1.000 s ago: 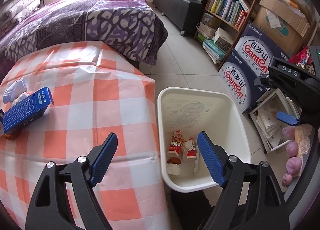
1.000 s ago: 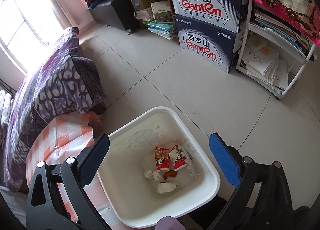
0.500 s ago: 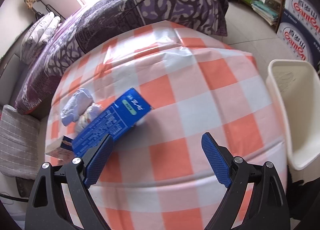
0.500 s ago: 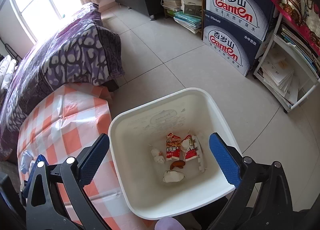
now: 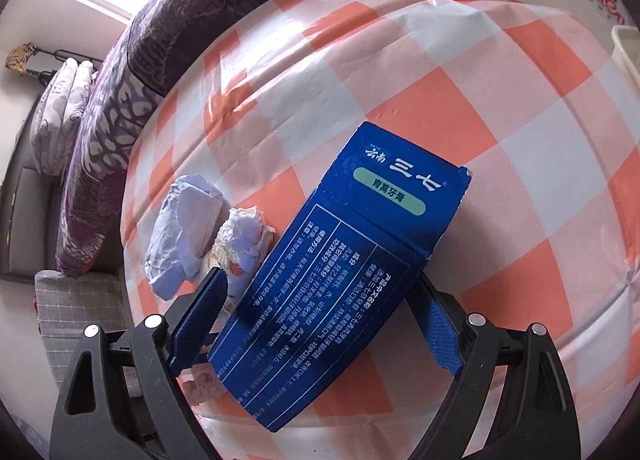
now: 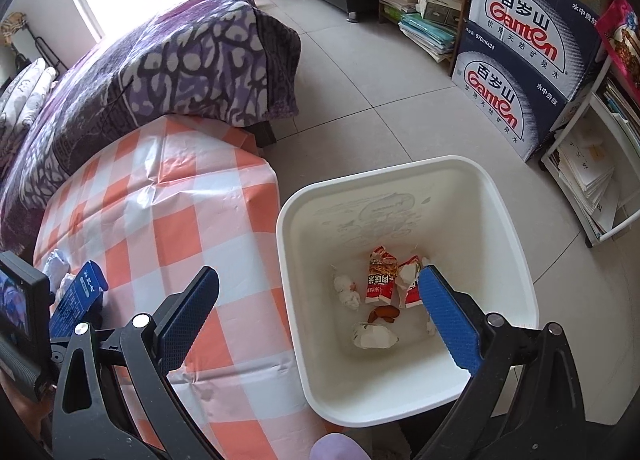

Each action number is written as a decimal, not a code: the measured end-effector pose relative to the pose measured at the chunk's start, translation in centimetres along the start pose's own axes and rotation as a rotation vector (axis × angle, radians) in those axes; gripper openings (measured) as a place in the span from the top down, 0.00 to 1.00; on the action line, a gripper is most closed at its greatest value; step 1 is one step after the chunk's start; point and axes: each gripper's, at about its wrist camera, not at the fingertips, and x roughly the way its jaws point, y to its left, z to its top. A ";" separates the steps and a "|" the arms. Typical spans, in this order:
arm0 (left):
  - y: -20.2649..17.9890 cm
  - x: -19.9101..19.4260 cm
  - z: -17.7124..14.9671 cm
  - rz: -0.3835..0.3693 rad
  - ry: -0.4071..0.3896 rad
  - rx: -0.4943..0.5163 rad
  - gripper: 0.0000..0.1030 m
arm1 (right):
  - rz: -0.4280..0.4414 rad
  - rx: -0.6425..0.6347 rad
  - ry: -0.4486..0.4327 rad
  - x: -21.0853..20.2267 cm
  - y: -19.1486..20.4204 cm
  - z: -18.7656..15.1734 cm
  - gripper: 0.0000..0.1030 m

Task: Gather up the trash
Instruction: 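Grasp the blue medicine box with the left tool, then grasp the pink fuzzy strip with the right tool while the left tool holds the blue box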

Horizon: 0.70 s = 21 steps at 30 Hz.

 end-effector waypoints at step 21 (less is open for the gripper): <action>9.3 -10.9 -14.0 -0.370 -0.292 -0.771 0.76 | 0.112 -0.238 0.011 -0.4 7.5 -4.2 0.07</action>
